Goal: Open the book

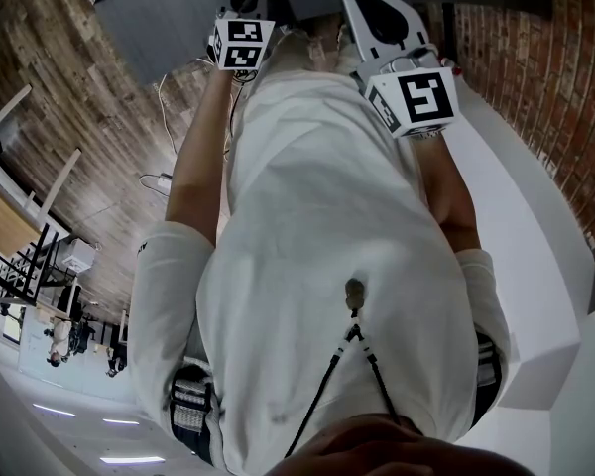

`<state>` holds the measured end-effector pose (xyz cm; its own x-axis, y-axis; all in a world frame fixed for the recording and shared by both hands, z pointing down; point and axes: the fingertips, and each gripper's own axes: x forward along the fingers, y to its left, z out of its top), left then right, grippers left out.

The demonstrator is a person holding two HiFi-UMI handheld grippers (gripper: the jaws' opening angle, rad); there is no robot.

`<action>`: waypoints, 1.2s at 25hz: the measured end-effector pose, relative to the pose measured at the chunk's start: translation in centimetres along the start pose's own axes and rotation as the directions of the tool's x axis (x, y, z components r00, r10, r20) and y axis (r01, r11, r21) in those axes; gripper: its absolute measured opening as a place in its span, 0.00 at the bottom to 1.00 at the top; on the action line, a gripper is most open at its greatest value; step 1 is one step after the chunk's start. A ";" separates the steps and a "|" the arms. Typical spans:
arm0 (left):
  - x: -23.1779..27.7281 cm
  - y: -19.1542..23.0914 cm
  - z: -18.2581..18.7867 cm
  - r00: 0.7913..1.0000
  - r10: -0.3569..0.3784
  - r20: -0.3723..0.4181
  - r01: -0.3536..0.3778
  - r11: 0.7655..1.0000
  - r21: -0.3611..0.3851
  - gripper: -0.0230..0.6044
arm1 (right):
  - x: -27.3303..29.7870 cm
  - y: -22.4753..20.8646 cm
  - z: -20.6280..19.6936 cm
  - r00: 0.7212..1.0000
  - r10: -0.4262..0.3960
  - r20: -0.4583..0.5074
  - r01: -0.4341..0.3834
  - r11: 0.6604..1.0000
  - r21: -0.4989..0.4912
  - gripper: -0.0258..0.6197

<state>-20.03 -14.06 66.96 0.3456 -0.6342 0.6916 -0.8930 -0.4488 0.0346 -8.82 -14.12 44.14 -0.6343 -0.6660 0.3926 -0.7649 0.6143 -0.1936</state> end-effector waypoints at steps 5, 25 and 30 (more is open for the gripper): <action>0.1 1.2 -0.5 1.000 0.014 -0.015 -0.014 1.000 -0.013 0.08 | 0.3 0.0 0.1 1.000 -0.007 -0.002 0.007 1.000 0.002 0.10; 0.2 5.8 -2.6 0.995 0.065 -0.073 -0.068 0.997 -0.032 0.08 | 2.1 -0.3 0.9 1.000 -0.025 -0.004 0.025 1.000 0.001 0.10; 0.1 6.6 -3.1 0.993 0.078 -0.083 -0.081 0.996 -0.039 0.08 | 2.2 -0.1 0.9 1.000 -0.026 -0.005 0.026 1.000 0.003 0.10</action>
<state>-26.80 -15.15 69.46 0.2497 -0.6127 0.7498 -0.9287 -0.3707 0.0063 -10.19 -16.03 44.20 -0.6138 -0.6793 0.4023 -0.7814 0.5955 -0.1866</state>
